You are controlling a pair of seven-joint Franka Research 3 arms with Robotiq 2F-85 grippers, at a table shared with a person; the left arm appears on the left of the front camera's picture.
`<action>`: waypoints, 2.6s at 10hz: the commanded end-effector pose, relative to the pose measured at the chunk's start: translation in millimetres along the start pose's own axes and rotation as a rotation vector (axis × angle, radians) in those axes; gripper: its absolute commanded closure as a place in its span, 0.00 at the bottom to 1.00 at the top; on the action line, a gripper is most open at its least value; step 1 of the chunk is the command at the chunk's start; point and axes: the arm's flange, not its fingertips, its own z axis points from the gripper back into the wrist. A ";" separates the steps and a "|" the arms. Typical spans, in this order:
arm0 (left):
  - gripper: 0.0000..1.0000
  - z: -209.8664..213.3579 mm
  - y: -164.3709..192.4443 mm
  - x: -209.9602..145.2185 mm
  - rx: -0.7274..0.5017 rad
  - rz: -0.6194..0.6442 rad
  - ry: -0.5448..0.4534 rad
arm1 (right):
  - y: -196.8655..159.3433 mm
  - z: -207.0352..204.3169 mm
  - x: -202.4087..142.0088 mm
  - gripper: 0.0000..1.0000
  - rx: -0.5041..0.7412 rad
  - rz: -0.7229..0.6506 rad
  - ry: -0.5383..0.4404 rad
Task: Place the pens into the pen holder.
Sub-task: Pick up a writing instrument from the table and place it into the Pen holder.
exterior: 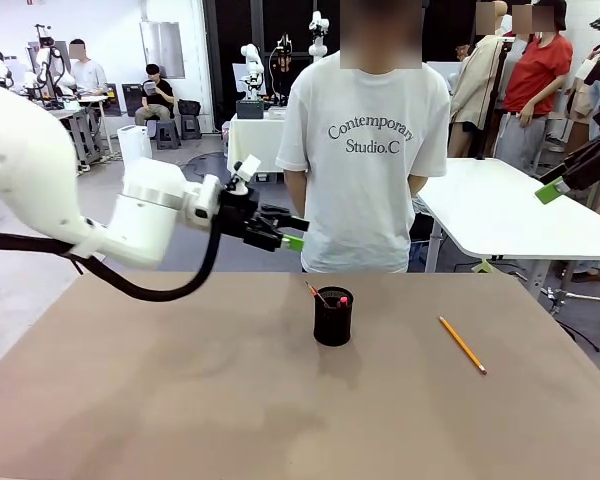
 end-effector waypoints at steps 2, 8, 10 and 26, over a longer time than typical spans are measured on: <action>0.00 56.6 -41.2 31.2 0.099 0.039 0.192 | 0.6 0.7 2.4 0.00 0.000 -0.001 -0.011; 0.00 133.7 -115.4 77.5 0.241 0.128 0.314 | 0.6 0.7 2.4 0.00 0.000 -0.001 -0.011; 0.00 151.3 -140.1 88.0 0.311 0.177 0.358 | 0.6 0.7 2.4 0.00 0.000 -0.001 -0.011; 0.00 194.0 -141.5 102.5 0.380 0.137 0.421 | 0.6 0.7 2.4 0.00 0.000 -0.001 -0.011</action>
